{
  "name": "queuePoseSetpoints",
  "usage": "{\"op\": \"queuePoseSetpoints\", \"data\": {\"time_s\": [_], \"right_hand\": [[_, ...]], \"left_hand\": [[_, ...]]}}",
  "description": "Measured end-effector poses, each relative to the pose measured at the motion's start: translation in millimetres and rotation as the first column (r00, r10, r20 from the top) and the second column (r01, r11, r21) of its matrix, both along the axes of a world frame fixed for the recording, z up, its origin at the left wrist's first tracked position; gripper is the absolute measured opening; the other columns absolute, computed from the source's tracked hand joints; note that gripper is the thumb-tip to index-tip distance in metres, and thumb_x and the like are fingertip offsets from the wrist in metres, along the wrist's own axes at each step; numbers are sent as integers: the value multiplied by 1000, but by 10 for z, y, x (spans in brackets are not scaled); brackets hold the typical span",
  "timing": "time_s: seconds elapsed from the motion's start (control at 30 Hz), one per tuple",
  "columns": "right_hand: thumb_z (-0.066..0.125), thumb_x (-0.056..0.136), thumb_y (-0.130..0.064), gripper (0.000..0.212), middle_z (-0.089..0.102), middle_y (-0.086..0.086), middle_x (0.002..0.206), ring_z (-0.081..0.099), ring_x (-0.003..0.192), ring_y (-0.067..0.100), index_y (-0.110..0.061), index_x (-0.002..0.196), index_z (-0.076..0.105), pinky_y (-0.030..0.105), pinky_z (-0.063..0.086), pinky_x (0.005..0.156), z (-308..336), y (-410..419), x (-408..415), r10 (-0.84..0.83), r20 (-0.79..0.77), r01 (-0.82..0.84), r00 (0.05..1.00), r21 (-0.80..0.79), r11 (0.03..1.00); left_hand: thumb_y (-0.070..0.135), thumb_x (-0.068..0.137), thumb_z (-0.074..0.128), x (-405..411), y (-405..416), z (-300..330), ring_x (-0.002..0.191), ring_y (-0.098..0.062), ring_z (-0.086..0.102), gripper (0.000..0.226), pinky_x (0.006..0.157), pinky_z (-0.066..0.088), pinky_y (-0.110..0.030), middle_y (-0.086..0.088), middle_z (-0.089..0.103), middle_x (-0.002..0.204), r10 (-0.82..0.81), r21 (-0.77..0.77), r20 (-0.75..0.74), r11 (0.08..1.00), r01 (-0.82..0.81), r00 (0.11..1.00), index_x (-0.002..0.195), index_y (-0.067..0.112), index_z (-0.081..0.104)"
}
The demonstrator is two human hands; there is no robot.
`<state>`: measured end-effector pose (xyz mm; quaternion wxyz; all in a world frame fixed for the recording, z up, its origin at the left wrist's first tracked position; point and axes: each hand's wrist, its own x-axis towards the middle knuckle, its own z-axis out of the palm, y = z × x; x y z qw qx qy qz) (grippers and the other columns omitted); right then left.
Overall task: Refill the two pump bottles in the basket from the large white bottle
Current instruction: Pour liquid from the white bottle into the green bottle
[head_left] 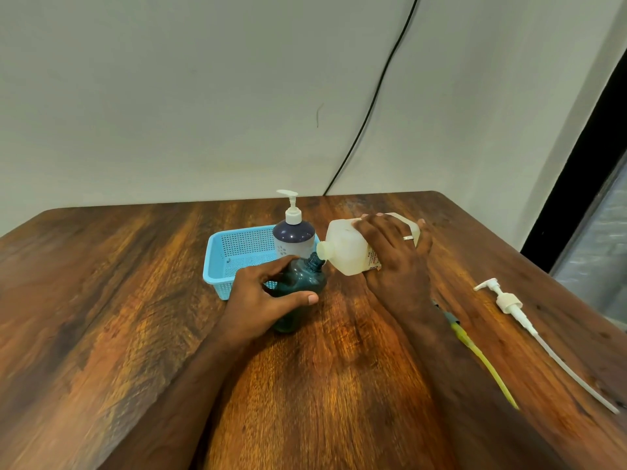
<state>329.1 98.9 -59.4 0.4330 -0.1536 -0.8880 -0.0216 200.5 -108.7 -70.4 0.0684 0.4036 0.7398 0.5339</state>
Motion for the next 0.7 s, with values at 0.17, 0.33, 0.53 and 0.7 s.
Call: {"op": "queuePoseSetpoints", "data": {"time_s": [0.17, 0.33, 0.53, 0.7], "right_hand": [[86, 70, -24, 82, 54, 3, 144, 45, 137, 30, -32, 138, 41, 72, 17, 112, 2, 5, 3, 2, -2, -2, 1000, -4, 1000], [86, 71, -22, 83, 54, 3, 144, 45, 137, 31, -33, 139, 40, 72, 16, 112, 4, 2, 4, -8, 0, 8, 1000, -6, 1000], [86, 71, -23, 84, 53, 3, 145, 44, 138, 31, -34, 140, 40, 72, 14, 113, 2, 2, 1, -21, 9, 21, 1000, -6, 1000], [86, 71, -23, 83, 52, 3, 145, 44, 137, 30, -33, 140, 41, 72, 15, 113, -4, 10, 1, -29, 11, 29, 1000, 3, 1000]], "left_hand": [[52, 60, 83, 13, 7, 9, 105, 18, 57, 61, 84, 46, -10, 31, 66, 109, -1, 1, 4, 1000, 0, 1000, 117, 44, 63], [52, 60, 83, 19, 20, 10, 104, 17, 57, 63, 83, 46, -10, 31, 65, 110, -1, 0, 11, 1000, 1, 1000, 118, 44, 62], [46, 64, 86, 14, 27, 6, 99, 25, 53, 60, 76, 45, -4, 34, 62, 104, 9, -7, -5, 1000, -9, 1000, 117, 46, 59], [48, 62, 86, 10, 38, -7, 102, 22, 55, 58, 81, 45, -9, 31, 65, 108, 11, 1, 16, 1000, -11, 1000, 114, 47, 61]]}}
